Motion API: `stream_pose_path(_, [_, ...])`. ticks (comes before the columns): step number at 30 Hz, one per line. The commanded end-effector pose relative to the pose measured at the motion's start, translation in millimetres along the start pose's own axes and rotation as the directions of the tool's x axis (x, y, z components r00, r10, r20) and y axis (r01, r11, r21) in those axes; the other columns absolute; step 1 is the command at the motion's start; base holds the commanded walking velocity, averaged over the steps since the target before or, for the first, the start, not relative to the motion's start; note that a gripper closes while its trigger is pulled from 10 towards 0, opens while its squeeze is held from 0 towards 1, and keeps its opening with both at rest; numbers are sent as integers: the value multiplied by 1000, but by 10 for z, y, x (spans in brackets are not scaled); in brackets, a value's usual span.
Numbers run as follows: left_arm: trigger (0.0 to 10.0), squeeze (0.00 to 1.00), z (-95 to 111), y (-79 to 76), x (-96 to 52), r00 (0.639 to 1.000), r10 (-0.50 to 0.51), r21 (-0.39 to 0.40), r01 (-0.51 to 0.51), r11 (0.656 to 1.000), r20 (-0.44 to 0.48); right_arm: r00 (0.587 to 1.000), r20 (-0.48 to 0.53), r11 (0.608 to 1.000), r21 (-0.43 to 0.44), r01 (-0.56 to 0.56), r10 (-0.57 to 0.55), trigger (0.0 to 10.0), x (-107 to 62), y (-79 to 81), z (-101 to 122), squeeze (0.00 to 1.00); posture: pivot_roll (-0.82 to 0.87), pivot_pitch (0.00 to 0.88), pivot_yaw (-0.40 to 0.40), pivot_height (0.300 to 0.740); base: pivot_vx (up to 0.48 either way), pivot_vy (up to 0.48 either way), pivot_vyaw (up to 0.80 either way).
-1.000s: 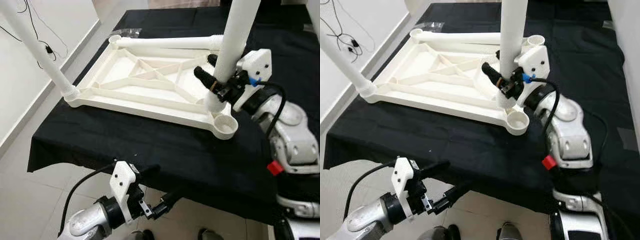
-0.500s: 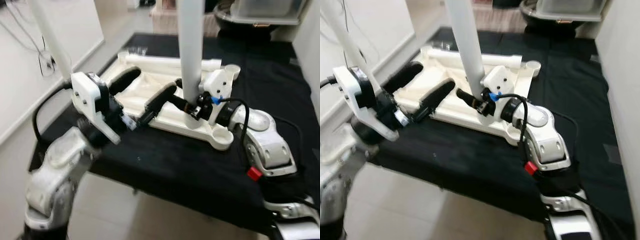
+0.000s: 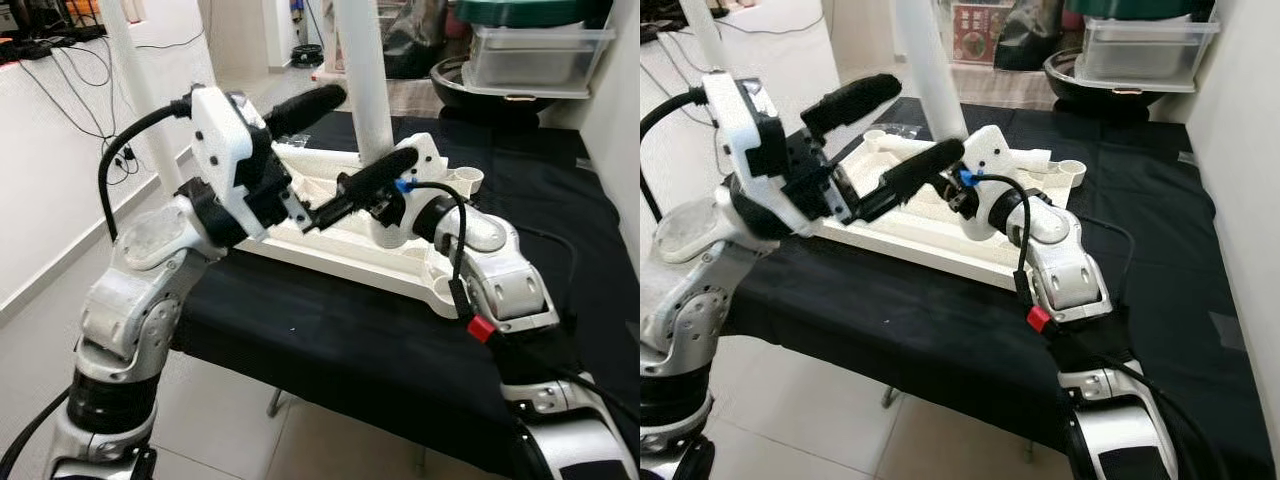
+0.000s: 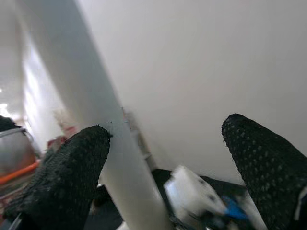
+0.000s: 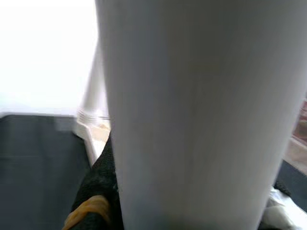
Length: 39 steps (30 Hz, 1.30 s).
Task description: Building children table
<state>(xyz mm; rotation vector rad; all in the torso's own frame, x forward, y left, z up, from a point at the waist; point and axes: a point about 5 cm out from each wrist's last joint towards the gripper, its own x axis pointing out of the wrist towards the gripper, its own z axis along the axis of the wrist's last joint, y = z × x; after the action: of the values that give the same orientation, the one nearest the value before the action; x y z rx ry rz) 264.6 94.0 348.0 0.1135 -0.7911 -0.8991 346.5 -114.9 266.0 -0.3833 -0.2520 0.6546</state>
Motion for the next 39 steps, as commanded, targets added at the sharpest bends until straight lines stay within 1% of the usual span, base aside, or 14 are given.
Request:
stream_pose_path(1, [10000,0,11,42,22,1000,26,7,-26,1000,9,999,22,999,-19,-28,28,10000,4,68,48,0,-21,0,28,740,0,0,0])
stream_pose_path(4, [10000,0,21,105,53,998,59,13,-59,998,15,1000,8,1000,-14,-14,14,10000,-2,72,25,0,-25,0,33,740,0,0,0])
stream_pose_path(6, [10000,0,24,140,74,997,75,18,-75,997,20,997,-36,997,-9,71,-72,10000,5,-19,-47,0,-25,0,34,740,0,0,0])
stream_pose_path(9, [10000,0,5,142,78,996,89,16,-89,996,20,988,-58,989,-13,145,-146,10000,9,-114,-83,0,-25,0,34,740,0,0,0])
stream_pose_path(11, [10000,0,-6,140,75,996,92,17,-92,996,18,985,-54,987,-10,163,-163,10000,11,-139,-79,0,-25,0,33,740,0,0,0])
stream_pose_path(14, [10000,0,-22,142,70,995,97,20,-97,995,17,988,-22,988,-11,151,-151,10000,14,-132,-36,0,-25,0,34,740,0,0,0])
stream_pose_path(16, [10000,0,-43,194,70,992,124,38,-125,991,7,994,66,996,-32,87,-85,10000,7,-47,85,0,-30,0,40,740,0,0,0])
stream_pose_path(19, [10000,0,-52,261,93,988,152,58,-152,987,5,994,105,997,-55,45,-39,10000,-18,25,148,0,-35,0,46,740,0,0,0])
stream_pose_path(26, [10000,0,-34,368,154,986,167,72,-168,983,16,991,134,996,-90,5,7,10000,-39,103,199,0,-45,0,57,740,0,0,0])
stream_pose_path(33, [10000,0,-74,347,193,993,122,48,-121,991,-6,986,151,992,-121,-48,67,10000,-35,191,245,0,-48,0,63,740,0,0,0])
stream_pose_path(34, [3608,0,-138,335,226,995,97,32,-96,995,-32,982,155,986,-147,-81,104,10000,-19,269,260,0,-50,0,68,740,0,0,0])
stream_pose_path(36, [3608,0,-138,335,226,995,97,32,-96,995,-32,982,155,986,-147,-81,104,10000,-19,269,260,0,-50,0,68,740,0,0,0])
stream_pose_path(37, [0,0,-177,366,255,993,108,14,-108,994,-48,979,159,980,-173,-99,127,10000,-12,322,267,0,-50,0,70,740,0,0,0])
stream_pose_path(39, [0,0,-183,379,262,992,114,8,-114,993,-50,978,160,978,-182,-102,131,10000,-10,334,268,0,-50,0,70,740,0,0,0])
